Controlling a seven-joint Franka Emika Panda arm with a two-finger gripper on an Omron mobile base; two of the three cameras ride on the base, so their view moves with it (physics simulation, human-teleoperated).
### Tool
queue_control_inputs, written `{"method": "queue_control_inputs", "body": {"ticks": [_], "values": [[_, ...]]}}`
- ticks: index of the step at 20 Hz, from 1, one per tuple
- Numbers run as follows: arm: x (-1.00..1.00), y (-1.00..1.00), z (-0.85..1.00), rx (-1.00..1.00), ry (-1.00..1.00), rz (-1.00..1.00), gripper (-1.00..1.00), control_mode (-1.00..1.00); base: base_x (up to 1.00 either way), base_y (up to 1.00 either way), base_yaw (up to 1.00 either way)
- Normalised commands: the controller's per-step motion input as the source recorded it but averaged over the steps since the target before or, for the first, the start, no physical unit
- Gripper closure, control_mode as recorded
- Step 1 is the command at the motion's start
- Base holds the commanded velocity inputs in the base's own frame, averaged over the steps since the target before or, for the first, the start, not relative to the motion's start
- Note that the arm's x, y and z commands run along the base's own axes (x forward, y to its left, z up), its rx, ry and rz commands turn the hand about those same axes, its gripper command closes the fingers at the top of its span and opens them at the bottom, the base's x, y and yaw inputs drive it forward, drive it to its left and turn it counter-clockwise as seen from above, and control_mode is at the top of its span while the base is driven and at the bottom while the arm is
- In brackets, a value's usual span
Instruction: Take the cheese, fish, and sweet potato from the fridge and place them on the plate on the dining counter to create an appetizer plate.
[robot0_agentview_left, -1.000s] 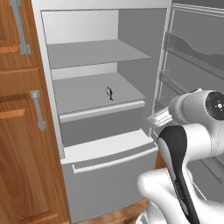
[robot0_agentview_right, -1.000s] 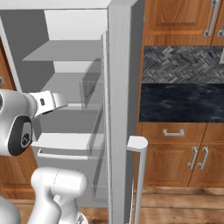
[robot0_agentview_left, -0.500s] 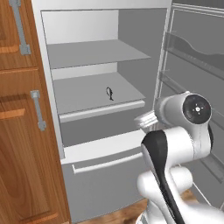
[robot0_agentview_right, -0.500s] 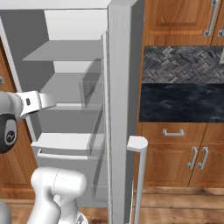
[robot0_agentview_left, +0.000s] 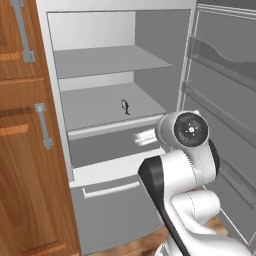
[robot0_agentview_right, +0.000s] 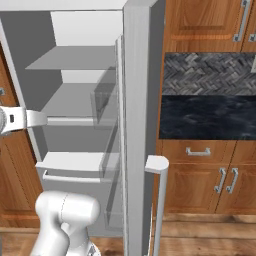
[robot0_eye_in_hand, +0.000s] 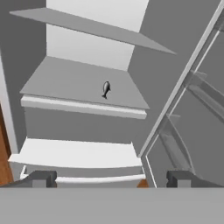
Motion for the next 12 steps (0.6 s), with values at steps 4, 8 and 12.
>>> {"method": "queue_control_inputs", "body": {"ticks": [4, 8, 12], "values": [[0.0, 0.02, 0.0, 0.16, 0.08, -0.1, -1.0, -1.0, 0.0, 0.0, 0.0], [0.0, 0.0, 0.0, 0.2, 0.08, -0.06, -1.0, -1.0, 0.0, 0.0, 0.0], [0.0, 0.0, 0.0, 0.15, 0.05, -0.01, -1.0, -1.0, 0.0, 0.0, 0.0]]}}
